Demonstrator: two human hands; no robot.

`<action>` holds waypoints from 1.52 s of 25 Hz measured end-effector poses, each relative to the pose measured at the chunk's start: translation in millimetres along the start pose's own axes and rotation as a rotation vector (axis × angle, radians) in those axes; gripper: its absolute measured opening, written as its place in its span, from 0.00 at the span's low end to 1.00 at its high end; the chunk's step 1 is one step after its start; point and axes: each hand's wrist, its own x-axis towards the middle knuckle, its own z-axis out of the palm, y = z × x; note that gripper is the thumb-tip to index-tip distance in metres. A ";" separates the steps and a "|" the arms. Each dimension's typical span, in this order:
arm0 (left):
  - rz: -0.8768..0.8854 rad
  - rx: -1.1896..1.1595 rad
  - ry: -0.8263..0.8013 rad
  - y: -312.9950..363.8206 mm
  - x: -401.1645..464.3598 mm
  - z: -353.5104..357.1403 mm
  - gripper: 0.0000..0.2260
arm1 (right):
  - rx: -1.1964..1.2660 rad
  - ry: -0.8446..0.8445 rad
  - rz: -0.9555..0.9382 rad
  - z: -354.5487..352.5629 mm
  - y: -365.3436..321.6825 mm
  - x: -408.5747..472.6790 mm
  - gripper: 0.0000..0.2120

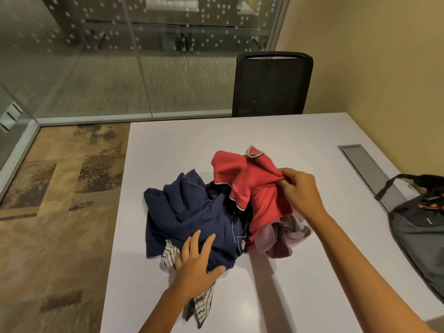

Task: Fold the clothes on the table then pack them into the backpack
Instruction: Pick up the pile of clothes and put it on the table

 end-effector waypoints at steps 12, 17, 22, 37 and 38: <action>0.217 -0.773 0.245 152.6 42.3 -68.4 0.56 | 0.694 -0.374 0.123 -54.1 -7.4 4.3 0.15; -0.014 -0.974 0.435 154.4 66.3 -55.3 0.15 | 0.095 -0.499 -0.106 -19.5 43.7 -36.4 0.45; -0.132 -1.000 0.506 171.2 64.3 -45.6 0.13 | -0.262 -0.245 -0.134 44.5 78.8 -95.7 0.56; 0.168 -0.094 0.410 136.2 74.3 -40.8 0.33 | -0.143 0.207 -0.057 -82.2 155.3 17.3 0.18; 0.050 0.012 0.403 126.9 76.7 -34.2 0.36 | -0.169 0.251 -0.034 -94.3 161.3 30.7 0.18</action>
